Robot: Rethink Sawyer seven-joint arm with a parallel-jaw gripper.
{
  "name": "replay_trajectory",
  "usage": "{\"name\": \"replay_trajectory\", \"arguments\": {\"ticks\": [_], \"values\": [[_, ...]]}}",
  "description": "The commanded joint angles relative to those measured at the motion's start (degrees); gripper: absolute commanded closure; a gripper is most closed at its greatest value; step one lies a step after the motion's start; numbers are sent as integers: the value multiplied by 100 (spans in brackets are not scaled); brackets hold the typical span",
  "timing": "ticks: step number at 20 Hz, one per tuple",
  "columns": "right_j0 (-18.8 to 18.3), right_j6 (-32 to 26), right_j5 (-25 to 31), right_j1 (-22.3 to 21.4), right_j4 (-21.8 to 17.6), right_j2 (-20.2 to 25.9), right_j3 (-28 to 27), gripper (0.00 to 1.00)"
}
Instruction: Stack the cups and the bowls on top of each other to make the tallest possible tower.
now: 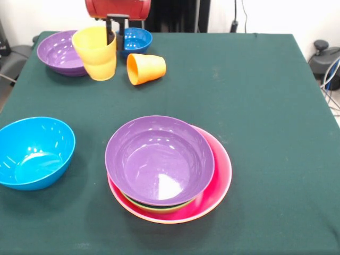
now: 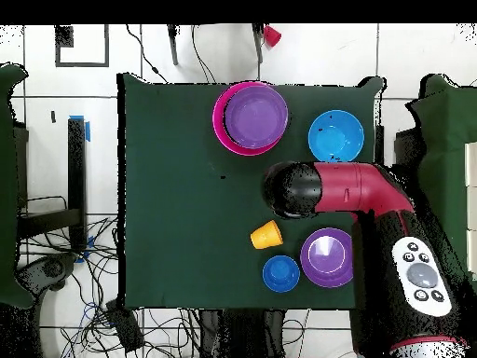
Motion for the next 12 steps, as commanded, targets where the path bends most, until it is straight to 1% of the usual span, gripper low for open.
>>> {"name": "replay_trajectory", "arguments": {"ticks": [1, 2, 5, 7, 8, 11, 12], "values": [[199, 986, 101, 247, 376, -154, -107, 100], [161, 872, 126, 321, 444, -93, -206, 100], [-19, 651, -53, 453, 683, 71, -224, 100], [-171, 405, 37, 512, 827, 163, -276, 100], [-200, 310, 97, 544, 839, 157, -329, 100], [-175, 61, 51, 742, 712, 165, -592, 100], [-147, 45, -10, 784, 608, 110, -623, 100]]}}
